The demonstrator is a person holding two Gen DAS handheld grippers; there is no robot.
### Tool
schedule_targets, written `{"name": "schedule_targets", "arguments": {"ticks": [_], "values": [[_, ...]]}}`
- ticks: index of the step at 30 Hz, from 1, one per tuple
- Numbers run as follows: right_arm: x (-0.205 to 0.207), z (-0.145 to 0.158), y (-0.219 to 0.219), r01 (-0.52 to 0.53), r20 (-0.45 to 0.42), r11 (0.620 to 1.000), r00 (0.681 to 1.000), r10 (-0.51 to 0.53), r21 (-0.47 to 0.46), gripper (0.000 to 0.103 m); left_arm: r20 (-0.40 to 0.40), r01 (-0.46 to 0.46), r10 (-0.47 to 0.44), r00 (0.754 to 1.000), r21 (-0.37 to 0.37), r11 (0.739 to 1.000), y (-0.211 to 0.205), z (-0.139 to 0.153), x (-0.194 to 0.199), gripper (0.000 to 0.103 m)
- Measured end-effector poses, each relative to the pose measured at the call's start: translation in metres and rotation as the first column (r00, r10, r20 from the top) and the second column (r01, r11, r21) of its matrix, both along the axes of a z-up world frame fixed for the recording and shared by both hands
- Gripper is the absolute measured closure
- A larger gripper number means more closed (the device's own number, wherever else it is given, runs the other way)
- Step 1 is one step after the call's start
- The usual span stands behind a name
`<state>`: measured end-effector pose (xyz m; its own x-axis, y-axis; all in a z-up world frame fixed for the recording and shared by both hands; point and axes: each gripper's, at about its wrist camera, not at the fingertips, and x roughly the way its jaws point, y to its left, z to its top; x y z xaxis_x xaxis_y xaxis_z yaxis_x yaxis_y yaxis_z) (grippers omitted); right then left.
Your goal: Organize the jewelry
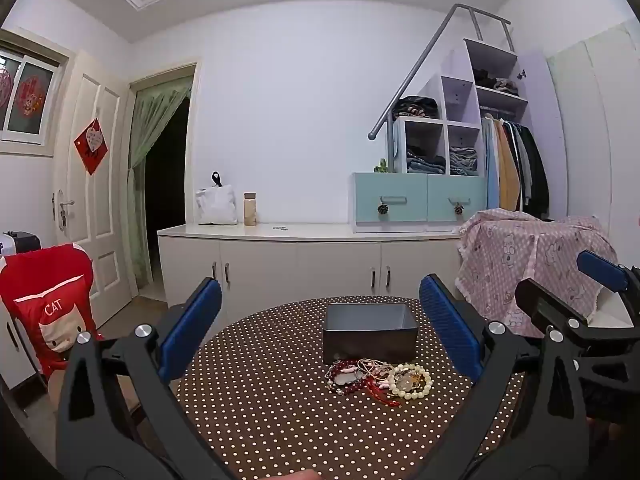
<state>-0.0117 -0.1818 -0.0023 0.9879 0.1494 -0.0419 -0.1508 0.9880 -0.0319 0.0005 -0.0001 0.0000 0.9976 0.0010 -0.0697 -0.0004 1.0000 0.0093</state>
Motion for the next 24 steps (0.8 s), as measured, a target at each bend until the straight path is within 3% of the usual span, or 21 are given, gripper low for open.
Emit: {"name": "schedule_targets", "arguments": {"ticks": [24], "values": [[0.0050,-0.0018,-0.0016,-0.010,-0.022,1.000,1.000,0.010,0.008,0.007,0.020,-0.016,0.016,1.000,0.019,1.000,-0.0003,-0.0013,0.0005,0.006]]}}
